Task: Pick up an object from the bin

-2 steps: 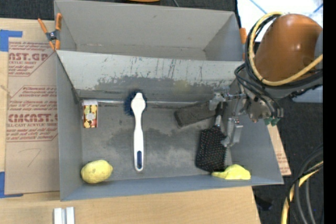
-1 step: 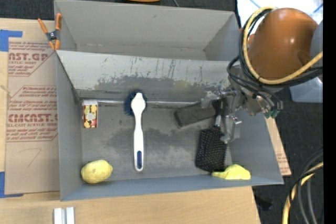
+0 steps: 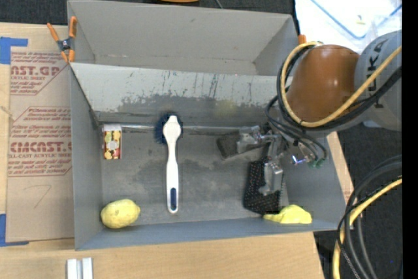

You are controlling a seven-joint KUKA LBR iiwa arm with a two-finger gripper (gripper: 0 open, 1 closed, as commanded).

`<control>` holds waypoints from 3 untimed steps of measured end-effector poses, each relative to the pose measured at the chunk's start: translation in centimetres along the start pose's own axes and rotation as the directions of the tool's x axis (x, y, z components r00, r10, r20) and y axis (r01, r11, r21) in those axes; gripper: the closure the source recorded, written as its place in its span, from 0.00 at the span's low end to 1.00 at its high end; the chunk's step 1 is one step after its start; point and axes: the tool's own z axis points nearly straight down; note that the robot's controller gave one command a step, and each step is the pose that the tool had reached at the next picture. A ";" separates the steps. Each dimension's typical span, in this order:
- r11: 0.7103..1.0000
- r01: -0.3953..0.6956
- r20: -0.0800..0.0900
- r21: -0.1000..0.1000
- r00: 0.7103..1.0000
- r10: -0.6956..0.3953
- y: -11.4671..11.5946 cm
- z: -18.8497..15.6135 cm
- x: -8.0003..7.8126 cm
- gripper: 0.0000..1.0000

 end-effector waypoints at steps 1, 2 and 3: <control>0.969 0.247 0.004 0.004 0.969 -0.247 0.8 -1.3 -1.6 0.00; 0.951 0.308 0.006 0.005 0.951 -0.308 0.3 -1.9 -1.2 0.00; 0.932 0.362 0.008 0.006 0.932 -0.362 2.9 -1.5 -5.2 0.00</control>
Offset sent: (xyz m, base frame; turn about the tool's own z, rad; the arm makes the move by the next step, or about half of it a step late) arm -0.0032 -0.0117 0.0133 0.0171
